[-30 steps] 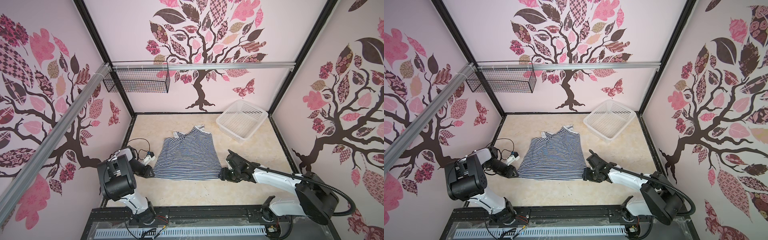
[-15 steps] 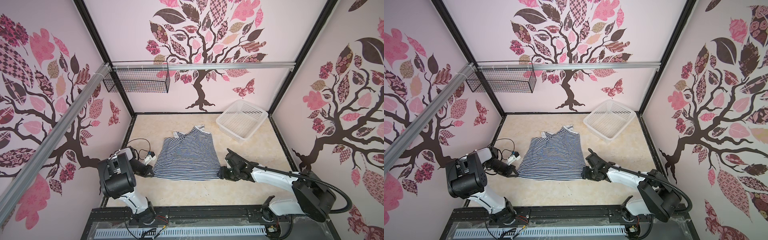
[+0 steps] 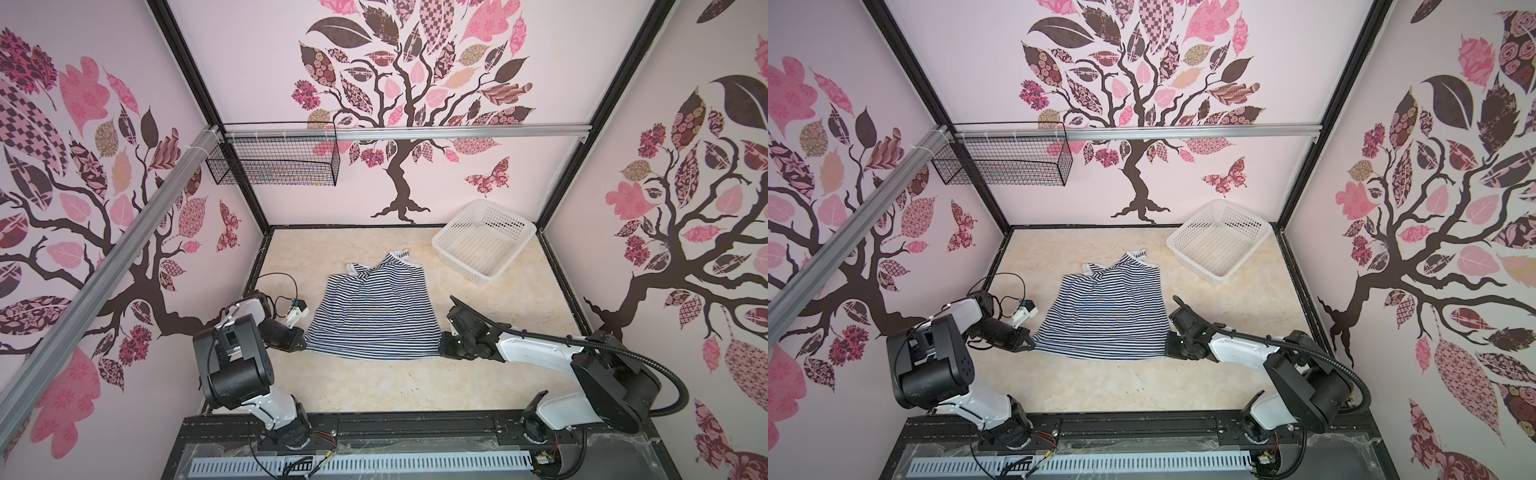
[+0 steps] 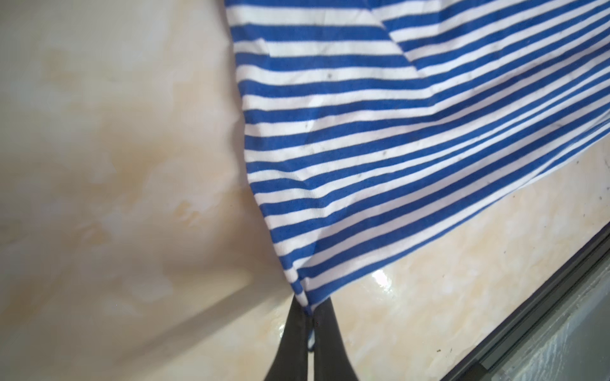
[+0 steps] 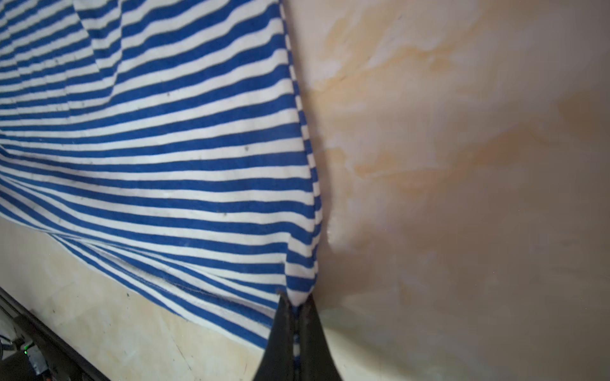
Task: Fold and stack the tank tops
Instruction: 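Grasp the near hem corners of the tank top with both grippers, then lift the hem corners with both grippers and raise the tank top upward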
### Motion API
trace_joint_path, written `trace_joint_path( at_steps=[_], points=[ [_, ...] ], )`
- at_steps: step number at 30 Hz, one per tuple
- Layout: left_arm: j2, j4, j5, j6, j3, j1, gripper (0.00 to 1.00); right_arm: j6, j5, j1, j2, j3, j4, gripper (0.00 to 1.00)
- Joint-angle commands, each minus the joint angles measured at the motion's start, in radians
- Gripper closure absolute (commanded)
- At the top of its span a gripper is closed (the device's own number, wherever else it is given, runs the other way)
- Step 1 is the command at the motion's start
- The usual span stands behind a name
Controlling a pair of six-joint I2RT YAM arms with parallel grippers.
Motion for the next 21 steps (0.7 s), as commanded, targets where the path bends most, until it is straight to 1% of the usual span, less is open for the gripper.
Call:
trace_joint_path(
  at_steps=[1, 4, 10, 16, 21],
  points=[
    [-0.047, -0.057, 0.055, -0.011, 0.041, 0.005, 1.00, -0.013, 0.008, -0.005, -0.066, 0.051, -0.082, 1.00],
    [-0.090, -0.130, 0.091, -0.042, 0.104, 0.005, 1.00, -0.025, -0.005, -0.005, -0.096, 0.144, -0.104, 1.00],
    [-0.197, -0.321, 0.192, -0.059, 0.306, 0.005, 1.00, -0.090, 0.032, -0.005, -0.114, 0.444, -0.270, 1.00],
    [-0.261, -0.395, 0.247, -0.153, 0.525, 0.005, 1.00, -0.153, 0.074, -0.005, -0.119, 0.769, -0.398, 1.00],
    [-0.305, -0.422, 0.259, -0.231, 0.756, 0.004, 1.00, -0.186, 0.121, -0.005, -0.133, 1.018, -0.504, 1.00]
  ],
)
